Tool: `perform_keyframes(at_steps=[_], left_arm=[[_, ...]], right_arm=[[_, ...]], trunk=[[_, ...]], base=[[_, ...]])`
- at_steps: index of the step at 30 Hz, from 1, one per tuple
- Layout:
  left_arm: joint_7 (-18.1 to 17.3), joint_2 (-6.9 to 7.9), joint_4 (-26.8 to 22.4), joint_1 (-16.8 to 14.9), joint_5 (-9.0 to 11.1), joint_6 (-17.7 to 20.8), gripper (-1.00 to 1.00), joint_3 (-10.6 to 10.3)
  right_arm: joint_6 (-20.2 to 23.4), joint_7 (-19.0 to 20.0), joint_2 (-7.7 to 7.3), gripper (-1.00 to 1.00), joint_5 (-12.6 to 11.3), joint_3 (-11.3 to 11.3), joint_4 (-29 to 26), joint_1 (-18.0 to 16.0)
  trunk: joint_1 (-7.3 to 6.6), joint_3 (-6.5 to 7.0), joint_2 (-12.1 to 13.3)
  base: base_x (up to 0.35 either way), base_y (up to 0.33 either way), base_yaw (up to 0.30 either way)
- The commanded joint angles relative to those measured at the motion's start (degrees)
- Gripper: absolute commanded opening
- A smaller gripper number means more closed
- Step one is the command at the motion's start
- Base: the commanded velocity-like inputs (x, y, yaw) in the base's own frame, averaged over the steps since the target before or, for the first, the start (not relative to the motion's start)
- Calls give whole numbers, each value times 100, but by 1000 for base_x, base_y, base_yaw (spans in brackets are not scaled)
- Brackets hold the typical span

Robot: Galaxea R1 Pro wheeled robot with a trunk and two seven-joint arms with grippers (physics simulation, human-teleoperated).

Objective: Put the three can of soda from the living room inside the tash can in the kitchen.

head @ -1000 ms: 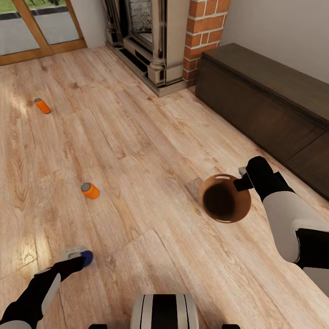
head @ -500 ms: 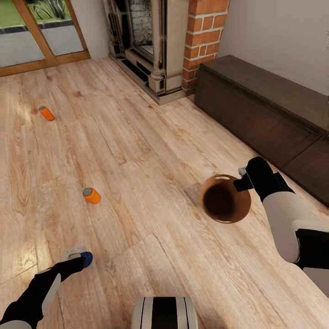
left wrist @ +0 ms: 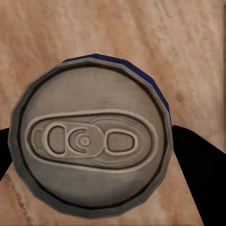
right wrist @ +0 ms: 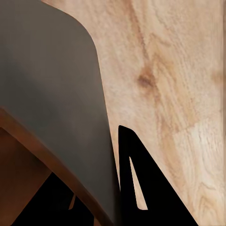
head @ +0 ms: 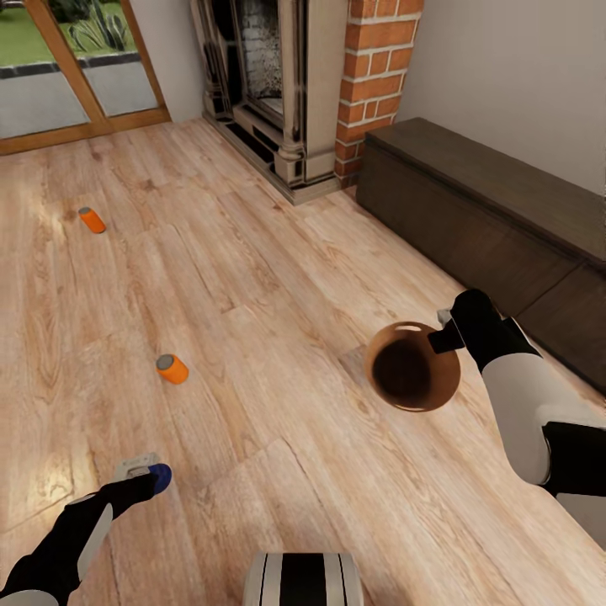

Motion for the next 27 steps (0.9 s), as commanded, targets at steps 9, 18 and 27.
perform_keyframes(at_steps=[9,18,27], left_arm=[[0,0,0,0,-3,6,-100,-9],[0,0,3,0,-3,6,-100,-11],[0,0,7,0,-7,6,-100,-39]], right_arm=[[8,15,-5,-100,-37,-7,0,27],[8,15,-6,-100,-37,-7,0,31],[8,15,-12,-100,-30,-1,-7,31]], trunk=[[-198,162,362],[-396,324,723],[-594,485,1084]], base=[[0,0,0],[0,0,0],[0,0,0]])
